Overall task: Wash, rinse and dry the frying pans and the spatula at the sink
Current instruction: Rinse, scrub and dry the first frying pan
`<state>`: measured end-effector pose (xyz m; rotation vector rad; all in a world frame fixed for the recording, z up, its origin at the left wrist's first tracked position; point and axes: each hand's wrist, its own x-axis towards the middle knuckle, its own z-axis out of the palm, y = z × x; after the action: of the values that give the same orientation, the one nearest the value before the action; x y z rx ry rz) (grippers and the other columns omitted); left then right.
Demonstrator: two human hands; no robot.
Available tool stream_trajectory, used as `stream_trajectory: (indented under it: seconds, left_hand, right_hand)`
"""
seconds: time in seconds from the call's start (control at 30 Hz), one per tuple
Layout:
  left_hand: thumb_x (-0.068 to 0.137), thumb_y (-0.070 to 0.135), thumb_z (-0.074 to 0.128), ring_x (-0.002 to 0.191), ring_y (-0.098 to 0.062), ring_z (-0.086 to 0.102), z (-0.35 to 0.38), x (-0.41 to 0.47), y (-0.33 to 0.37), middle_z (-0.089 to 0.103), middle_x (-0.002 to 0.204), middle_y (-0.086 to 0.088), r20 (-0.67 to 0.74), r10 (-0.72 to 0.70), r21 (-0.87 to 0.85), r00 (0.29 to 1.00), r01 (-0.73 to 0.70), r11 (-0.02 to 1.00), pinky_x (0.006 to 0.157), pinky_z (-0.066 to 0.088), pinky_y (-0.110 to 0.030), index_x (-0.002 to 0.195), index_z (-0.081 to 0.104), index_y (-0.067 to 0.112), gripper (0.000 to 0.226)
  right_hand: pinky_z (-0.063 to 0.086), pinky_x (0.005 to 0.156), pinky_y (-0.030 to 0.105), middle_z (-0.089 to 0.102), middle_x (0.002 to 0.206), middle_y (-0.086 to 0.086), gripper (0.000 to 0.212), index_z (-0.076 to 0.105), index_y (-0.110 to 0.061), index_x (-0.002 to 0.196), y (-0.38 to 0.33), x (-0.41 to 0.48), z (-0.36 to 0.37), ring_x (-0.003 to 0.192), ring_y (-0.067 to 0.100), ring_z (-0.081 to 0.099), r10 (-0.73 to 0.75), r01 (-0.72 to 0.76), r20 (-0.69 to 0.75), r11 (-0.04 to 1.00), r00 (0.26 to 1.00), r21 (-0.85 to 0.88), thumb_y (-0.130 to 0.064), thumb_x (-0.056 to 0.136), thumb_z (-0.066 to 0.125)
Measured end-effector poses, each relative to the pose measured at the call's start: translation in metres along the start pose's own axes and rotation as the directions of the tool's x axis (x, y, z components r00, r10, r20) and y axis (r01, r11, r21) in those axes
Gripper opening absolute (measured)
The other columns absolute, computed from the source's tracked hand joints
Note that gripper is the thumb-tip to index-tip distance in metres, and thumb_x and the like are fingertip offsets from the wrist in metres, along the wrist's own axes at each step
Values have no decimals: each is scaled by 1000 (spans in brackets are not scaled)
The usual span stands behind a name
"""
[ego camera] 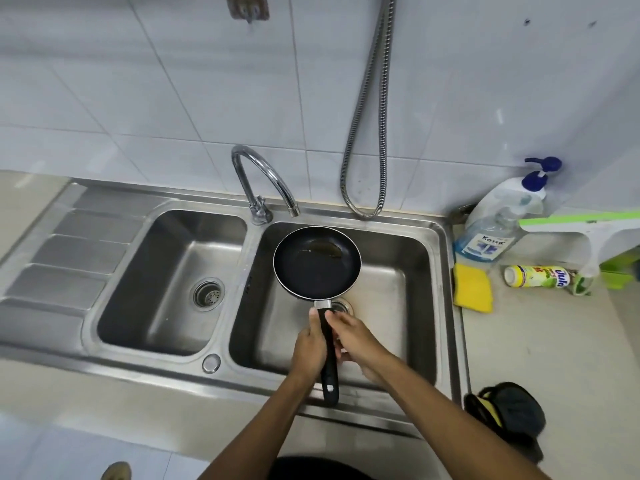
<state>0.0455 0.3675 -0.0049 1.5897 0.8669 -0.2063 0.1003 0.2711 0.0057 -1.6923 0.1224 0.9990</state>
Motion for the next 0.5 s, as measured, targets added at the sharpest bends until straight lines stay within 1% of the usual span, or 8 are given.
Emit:
stream_trajectory:
  seconds: [0.1,0.17,0.2,0.27,0.3,0.33,0.4,0.5]
  left_hand:
    - [106,62,14,71,-20,74,-1,0,-2,73,59,-5,-28,-16,8,999,16,1000,80,60,-39,74,75,13,84]
    - [103,68,12,76,-23,75,-3,1,-5,75,66,-7,-11,-1,46,1000,2,999,84,60,-44,77,76,14,88]
    - [103,68,13,78,-23,75,-4,1,-5,76,70,-8,-1,18,90,1000,-18,996,85,59,-45,78,76,15,87]
    - [102,68,12,84,-24,73,-8,4,-3,75,77,-5,-4,65,239,998,-62,969,84,56,-43,77,74,18,84]
    - [102,68,10,86,-24,71,-11,5,-1,73,78,-2,-25,84,327,996,-71,942,83,53,-40,73,72,19,85]
    - [101,69,6,86,-25,70,-18,8,0,73,77,0,-55,103,415,993,-71,907,83,51,-39,68,71,19,88]
    - [101,69,4,86,-25,71,-38,14,3,74,80,-2,-136,169,549,976,-68,833,86,53,-40,71,74,18,92]
    - [103,63,17,92,-35,71,-76,30,23,75,92,-10,-206,328,698,922,-96,709,85,55,-45,93,70,16,72]
  right_hand:
    - [33,45,31,51,63,14,45,56,11,112,-1,3,8,44,20,45,9,-9,-33,1000,999,6,-33,103,56]
    - [35,46,31,56,75,17,36,59,8,104,-1,1,10,58,27,52,16,-13,-46,997,999,70,-28,101,58]
    - [41,48,31,60,79,17,28,62,2,99,-2,0,10,66,27,57,24,-18,-50,992,998,126,-26,101,59]
    - [56,65,36,70,86,11,20,66,-5,97,-1,1,7,78,23,68,34,-21,-53,973,998,229,-23,101,59]
    - [59,74,40,75,92,11,20,67,-4,98,0,2,5,83,25,71,33,-16,-60,964,998,267,-21,102,58]
    - [59,76,42,76,99,11,20,68,-3,102,0,3,5,86,29,73,34,-13,-66,954,997,301,-19,103,56]
    - [57,61,38,75,108,12,20,67,-2,107,0,3,5,77,32,73,50,-13,-93,930,994,368,-14,105,51]
    - [43,44,30,74,106,11,21,63,-1,108,5,1,2,53,18,52,54,11,-176,938,983,348,-12,107,45]
